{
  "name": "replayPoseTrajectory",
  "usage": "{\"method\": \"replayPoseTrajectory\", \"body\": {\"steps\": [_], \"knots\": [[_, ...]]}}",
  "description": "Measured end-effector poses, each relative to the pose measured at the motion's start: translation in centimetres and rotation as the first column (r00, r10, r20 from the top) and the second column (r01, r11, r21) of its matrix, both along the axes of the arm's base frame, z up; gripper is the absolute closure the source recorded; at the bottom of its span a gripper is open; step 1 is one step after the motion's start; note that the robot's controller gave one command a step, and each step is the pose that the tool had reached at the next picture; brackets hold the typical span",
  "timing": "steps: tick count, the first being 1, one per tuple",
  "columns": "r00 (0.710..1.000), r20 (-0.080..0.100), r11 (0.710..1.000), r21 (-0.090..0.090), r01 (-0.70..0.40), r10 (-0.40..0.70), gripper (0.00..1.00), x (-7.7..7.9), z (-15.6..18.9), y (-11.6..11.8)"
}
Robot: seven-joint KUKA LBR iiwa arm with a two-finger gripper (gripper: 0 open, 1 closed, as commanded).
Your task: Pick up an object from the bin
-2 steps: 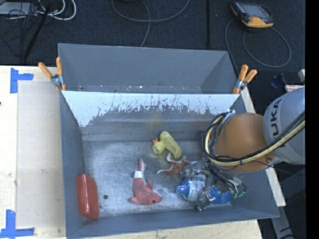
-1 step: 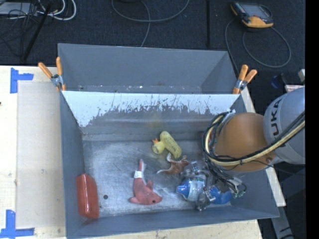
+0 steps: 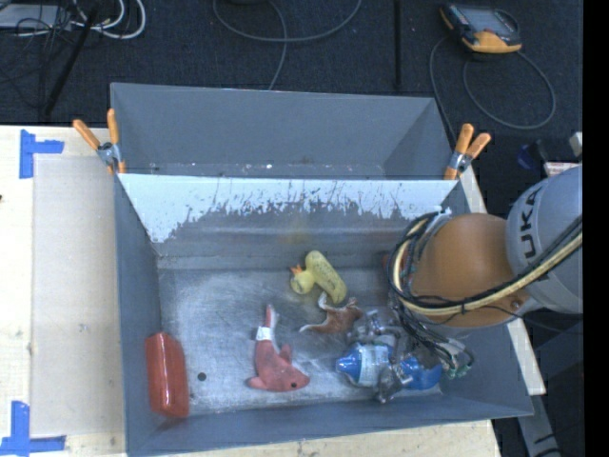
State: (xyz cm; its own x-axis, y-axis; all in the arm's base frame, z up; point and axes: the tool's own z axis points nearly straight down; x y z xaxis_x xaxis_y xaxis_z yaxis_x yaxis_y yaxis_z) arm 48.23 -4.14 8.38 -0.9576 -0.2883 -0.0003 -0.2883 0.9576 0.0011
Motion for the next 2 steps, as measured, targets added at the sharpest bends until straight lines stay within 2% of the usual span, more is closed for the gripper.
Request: {"method": "replayPoseTrajectory", "body": {"steps": [1,2], "knots": [[1.000,-0.007,1.000,0.000,0.001,-0.001,1.00,-0.1,1.2,0.0],[1.000,-0.003,1.000,0.000,0.002,-0.002,1.00,-0.1,2.7,0.0]]}}
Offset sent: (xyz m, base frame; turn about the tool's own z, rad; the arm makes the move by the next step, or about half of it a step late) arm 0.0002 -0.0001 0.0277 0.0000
